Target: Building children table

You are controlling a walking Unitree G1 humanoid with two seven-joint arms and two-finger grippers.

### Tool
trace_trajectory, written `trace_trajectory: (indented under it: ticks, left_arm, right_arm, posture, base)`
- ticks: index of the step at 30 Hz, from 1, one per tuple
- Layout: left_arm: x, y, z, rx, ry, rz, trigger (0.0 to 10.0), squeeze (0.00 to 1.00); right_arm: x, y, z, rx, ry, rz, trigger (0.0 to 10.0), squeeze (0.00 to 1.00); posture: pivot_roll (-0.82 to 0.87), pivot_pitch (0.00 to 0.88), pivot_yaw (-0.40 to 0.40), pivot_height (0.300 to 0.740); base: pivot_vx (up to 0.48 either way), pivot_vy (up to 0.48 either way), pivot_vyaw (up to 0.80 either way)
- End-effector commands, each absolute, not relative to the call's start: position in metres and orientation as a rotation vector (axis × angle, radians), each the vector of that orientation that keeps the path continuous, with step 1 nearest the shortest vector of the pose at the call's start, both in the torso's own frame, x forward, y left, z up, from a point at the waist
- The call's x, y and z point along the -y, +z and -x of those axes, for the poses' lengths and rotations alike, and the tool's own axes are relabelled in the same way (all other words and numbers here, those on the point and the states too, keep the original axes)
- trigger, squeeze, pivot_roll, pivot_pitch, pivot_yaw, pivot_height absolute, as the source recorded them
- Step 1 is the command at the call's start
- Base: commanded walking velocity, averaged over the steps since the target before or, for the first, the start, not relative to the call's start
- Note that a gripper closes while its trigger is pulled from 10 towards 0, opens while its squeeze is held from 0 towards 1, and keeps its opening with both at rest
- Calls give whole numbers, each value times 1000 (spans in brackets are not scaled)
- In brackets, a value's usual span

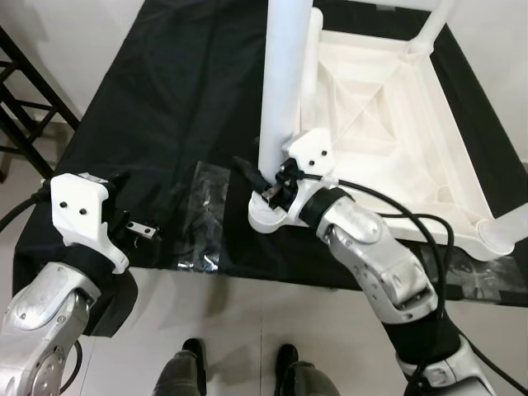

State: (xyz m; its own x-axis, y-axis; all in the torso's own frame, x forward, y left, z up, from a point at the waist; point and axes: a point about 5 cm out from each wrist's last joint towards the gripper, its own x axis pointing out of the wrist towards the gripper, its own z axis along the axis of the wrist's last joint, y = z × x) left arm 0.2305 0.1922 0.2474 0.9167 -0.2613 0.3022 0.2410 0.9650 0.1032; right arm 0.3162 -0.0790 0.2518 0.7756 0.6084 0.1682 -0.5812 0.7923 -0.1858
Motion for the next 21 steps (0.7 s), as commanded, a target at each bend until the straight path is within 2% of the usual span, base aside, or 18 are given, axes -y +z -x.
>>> trace_trajectory:
  ticks: [1, 3, 7, 12, 17, 21]
  left_arm:
    - [-194, 247, -230, 319, -260, -80, 10000, 0]
    - [-193, 252, -230, 332, -287, -69, 10000, 0]
    - [-193, 252, -230, 332, -287, -69, 10000, 0]
    - [-189, 273, -231, 394, -394, -28, 10000, 0]
    - [-182, 284, -233, 424, -492, -28, 10000, 0]
    - [-180, 284, -233, 422, -502, -27, 10000, 0]
  right_arm:
    - [100, 223, -326, 88, 524, 122, 10000, 0]
    - [97, 222, -319, 113, 546, 39, 10000, 0]
    - [97, 222, -319, 113, 546, 39, 10000, 0]
    - [98, 215, -309, 134, 592, -51, 10000, 0]
    - [106, 213, -310, 151, 600, -40, 10000, 0]
    - [106, 213, -311, 154, 605, -35, 10000, 0]
  posture:
    - [146, 335, -65, 740]
    - [143, 331, -62, 740]
    - [143, 331, -62, 740]
    - [135, 322, -50, 740]
    - [131, 317, -46, 740]
    - [131, 316, -45, 740]
  base:
    - [0, 0, 0]
    - [0, 0, 0]
    - [0, 0, 0]
    - [0, 0, 0]
    - [0, 0, 0]
    - [0, 0, 0]
